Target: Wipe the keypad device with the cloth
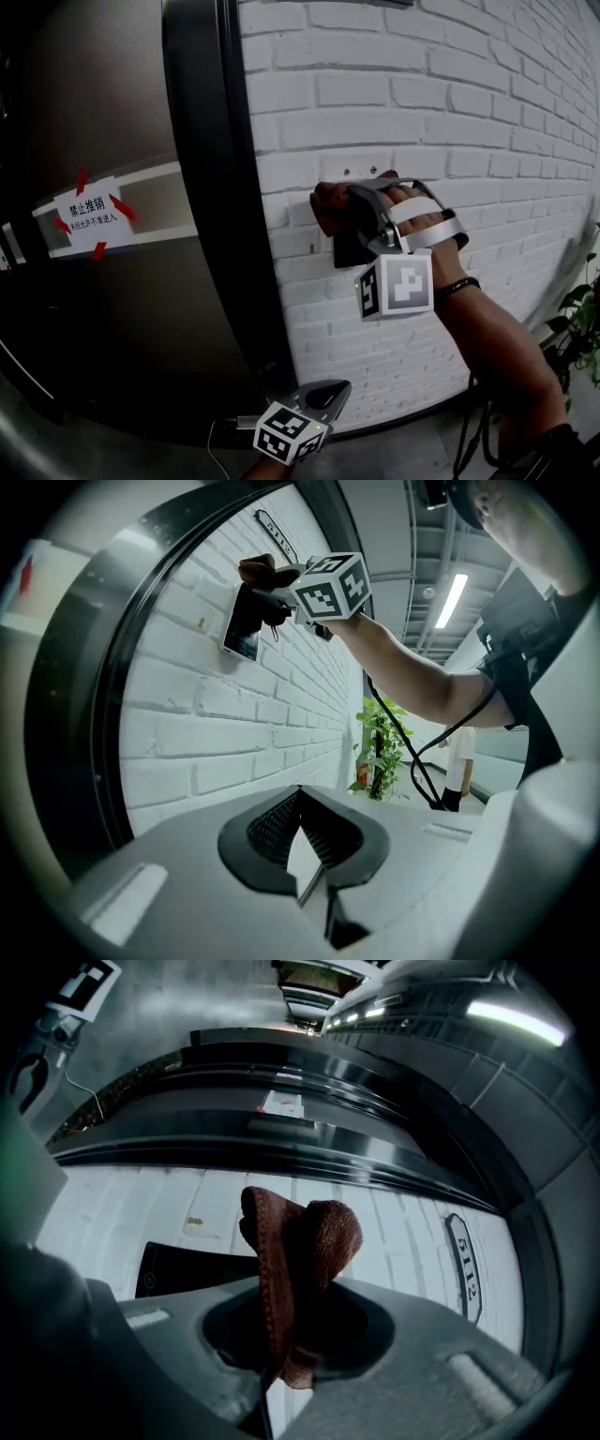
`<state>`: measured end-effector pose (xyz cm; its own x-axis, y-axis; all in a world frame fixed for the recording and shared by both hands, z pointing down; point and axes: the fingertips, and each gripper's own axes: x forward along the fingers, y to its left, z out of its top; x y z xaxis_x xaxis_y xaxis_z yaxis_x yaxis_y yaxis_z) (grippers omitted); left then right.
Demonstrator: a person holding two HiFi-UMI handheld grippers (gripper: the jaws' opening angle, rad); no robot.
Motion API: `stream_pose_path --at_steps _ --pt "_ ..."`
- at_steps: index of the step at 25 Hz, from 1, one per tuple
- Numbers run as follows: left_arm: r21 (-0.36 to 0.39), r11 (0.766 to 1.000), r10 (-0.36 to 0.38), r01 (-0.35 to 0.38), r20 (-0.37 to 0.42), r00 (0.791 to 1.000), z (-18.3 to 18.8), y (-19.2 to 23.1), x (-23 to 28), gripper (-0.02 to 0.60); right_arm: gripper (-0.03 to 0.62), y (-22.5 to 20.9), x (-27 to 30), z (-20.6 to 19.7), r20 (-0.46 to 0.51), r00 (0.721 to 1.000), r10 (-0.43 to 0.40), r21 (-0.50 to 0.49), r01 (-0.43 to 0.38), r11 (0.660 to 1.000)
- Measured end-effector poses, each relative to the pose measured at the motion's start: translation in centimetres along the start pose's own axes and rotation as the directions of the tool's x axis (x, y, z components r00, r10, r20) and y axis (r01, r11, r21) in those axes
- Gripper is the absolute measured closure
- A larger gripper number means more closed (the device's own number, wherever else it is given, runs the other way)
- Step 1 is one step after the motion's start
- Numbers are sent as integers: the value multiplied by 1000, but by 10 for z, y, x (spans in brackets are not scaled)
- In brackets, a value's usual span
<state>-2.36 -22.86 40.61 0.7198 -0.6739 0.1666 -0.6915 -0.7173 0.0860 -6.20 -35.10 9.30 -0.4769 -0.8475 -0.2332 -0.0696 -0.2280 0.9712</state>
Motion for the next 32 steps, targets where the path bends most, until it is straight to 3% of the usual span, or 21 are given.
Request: stream_pose_path --at_steps 9,32 --pt "-9 1000 3 -3 -1 1000 -3 5 -2 565 540 6 7 7 -29 999 -32 39 33 999" --pt "-34 999 34 -34 6 999 -5 10 -15 565 540 79 -13 12 7 999 53 100 -54 993"
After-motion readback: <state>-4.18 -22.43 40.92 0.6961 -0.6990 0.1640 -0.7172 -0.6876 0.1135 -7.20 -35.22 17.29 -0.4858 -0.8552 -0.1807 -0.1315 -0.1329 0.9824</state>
